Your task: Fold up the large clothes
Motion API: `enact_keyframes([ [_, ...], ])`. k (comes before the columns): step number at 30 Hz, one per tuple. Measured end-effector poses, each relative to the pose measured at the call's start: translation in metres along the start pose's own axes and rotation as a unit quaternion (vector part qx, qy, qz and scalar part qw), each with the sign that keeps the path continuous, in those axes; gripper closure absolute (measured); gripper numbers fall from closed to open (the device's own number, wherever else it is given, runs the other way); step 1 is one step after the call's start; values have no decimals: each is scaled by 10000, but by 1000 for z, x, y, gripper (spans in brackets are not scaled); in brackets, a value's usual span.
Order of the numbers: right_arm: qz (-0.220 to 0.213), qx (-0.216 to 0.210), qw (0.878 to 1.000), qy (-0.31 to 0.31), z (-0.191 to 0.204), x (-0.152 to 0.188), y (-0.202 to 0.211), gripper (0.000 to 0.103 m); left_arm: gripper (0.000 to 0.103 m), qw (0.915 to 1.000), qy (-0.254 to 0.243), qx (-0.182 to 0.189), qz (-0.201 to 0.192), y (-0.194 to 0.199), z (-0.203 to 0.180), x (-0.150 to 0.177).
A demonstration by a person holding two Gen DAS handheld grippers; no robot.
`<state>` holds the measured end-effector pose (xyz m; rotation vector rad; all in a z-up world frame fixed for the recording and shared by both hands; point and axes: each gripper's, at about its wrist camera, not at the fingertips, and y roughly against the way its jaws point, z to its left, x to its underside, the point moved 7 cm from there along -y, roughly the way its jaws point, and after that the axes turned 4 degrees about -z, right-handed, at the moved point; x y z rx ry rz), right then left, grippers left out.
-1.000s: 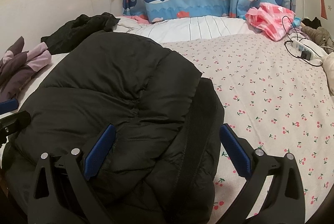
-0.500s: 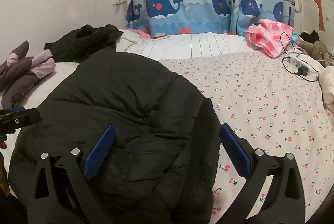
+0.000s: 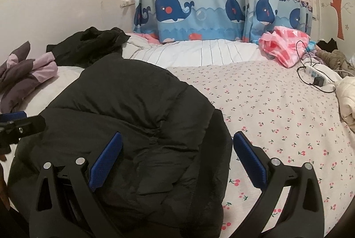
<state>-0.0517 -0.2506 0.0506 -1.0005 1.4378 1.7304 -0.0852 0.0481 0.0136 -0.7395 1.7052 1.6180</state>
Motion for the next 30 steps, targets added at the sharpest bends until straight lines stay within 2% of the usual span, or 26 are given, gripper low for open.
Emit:
enact_keyframes([
  [5,36,-27,10000,-77,-4,0,0,7,6,10000,-74,-11,31,-2,-4,2],
  [10,251,190,9995,-10,-7,5,-6,7,6,10000,-52,-12,34,-4,-3,4],
  [14,230,240,9994,-6,-11,6,-7,7,6,9998,118,17,147,-14,4,9],
  [22,124,185,9998,-9,-11,2,-10,7,6,10000,37,-54,-64,-12,4,6],
  [30,17,102,9998,158,-1,-2,-12,7,6,9999,116,52,-48,-17,3,2],
])
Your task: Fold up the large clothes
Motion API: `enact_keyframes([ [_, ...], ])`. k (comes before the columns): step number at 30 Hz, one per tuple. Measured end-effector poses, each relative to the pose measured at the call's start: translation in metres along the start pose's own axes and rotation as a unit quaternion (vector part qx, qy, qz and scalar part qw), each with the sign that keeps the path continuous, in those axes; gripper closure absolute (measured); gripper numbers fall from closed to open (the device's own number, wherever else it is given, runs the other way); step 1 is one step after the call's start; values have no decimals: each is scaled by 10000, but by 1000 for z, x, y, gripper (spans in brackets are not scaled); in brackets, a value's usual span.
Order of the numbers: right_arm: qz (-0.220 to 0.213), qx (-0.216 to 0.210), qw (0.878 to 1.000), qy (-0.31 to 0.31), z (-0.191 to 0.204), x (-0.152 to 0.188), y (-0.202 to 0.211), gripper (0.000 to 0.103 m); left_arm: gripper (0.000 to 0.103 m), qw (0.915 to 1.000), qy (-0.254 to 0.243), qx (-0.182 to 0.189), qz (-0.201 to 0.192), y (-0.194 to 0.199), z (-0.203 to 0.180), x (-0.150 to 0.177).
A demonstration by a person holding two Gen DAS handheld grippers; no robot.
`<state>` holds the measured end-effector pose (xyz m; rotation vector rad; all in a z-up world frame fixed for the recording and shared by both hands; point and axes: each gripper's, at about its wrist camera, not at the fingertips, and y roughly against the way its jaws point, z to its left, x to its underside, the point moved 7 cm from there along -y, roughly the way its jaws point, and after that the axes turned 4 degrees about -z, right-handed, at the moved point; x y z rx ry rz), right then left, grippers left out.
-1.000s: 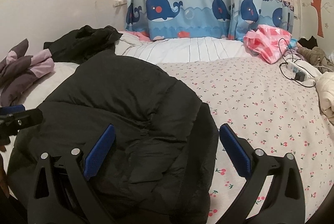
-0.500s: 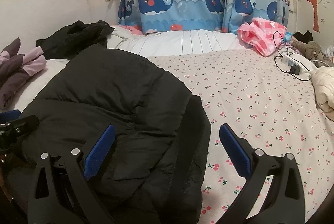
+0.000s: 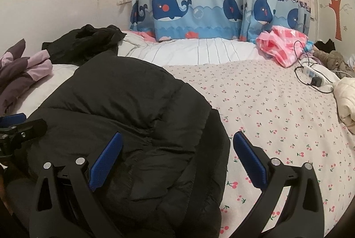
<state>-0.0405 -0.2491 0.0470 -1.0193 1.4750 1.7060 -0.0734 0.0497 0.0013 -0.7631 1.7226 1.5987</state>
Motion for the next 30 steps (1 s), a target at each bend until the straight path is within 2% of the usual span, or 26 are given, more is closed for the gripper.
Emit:
enact_keyframes([
  [11,-141,-136,9998,61,6,-6,5,7,6,9994,-45,-112,-334,4,-9,-11],
  [19,-213,-217,9995,-99,2,-10,7,7,6,9997,103,-26,-241,-3,-8,-13],
  [30,-55,-172,9991,-381,-10,-6,-2,7,6,9998,170,-43,-125,-2,-8,-13],
])
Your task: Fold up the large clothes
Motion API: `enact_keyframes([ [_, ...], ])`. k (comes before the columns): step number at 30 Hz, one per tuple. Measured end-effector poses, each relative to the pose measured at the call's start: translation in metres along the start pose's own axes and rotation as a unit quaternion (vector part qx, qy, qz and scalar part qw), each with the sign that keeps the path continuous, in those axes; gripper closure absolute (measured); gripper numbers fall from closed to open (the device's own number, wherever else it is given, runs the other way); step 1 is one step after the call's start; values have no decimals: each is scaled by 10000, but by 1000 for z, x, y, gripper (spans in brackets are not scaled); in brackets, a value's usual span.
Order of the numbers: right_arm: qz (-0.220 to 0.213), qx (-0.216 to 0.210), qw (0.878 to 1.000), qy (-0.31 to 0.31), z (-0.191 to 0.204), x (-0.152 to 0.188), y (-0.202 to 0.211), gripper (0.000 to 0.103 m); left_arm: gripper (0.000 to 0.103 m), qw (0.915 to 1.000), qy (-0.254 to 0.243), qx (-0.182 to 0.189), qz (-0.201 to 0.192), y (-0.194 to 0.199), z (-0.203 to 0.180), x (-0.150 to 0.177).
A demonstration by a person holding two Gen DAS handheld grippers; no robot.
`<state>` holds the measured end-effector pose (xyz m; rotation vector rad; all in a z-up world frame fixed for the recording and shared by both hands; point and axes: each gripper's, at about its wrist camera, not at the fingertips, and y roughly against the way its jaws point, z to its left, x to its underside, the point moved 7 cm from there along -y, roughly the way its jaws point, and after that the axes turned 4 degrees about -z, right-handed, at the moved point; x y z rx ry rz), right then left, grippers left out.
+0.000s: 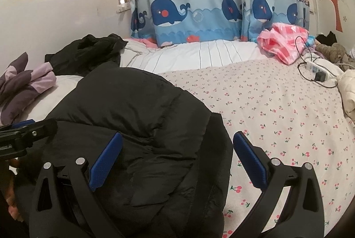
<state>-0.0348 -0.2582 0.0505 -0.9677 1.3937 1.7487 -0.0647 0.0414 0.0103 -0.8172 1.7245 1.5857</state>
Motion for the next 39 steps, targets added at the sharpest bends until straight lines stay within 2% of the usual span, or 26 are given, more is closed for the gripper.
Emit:
enact_keyframes([
  [9,-97,-175,9998,26,10,1,5,7,6,9997,-206,-136,-83,17,-1,-2],
  [21,-311,-192,9984,432,31,1,11,7,6,9996,-167,-155,-142,29,8,-4],
  [39,-316,-209,9985,396,33,1,14,7,6,9999,-103,-116,35,21,10,-2],
])
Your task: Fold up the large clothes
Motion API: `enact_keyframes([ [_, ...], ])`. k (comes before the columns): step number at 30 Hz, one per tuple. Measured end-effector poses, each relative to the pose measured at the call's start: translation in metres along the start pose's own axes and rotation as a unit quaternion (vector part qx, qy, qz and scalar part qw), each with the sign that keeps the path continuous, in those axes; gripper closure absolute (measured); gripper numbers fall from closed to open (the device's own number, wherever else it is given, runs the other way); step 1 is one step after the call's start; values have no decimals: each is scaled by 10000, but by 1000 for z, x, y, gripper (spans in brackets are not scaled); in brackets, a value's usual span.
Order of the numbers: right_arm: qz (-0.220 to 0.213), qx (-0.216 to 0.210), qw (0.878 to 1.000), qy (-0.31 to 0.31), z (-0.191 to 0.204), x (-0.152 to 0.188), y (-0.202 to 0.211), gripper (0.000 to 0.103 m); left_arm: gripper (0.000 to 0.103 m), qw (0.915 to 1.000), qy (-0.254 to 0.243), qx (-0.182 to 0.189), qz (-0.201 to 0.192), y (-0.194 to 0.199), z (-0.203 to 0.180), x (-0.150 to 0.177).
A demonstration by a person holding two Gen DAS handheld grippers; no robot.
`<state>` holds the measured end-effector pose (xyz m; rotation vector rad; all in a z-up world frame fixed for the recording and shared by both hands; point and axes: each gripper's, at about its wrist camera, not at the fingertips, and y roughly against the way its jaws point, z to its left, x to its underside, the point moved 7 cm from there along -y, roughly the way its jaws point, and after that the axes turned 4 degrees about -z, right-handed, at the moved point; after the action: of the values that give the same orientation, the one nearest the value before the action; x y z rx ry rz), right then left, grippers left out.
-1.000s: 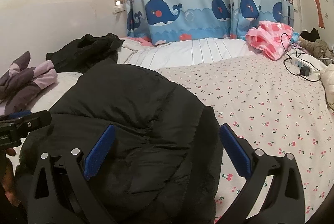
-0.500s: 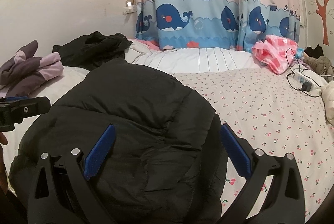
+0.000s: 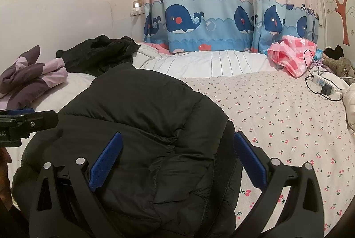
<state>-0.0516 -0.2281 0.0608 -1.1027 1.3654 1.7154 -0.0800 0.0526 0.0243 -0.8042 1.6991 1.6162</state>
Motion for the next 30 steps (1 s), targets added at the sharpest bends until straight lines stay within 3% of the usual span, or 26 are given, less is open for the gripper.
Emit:
enact_keyframes([
  [30,116,18,9999,-66,6,6,-3,7,6,10000,-13,-7,62,-5,1,4],
])
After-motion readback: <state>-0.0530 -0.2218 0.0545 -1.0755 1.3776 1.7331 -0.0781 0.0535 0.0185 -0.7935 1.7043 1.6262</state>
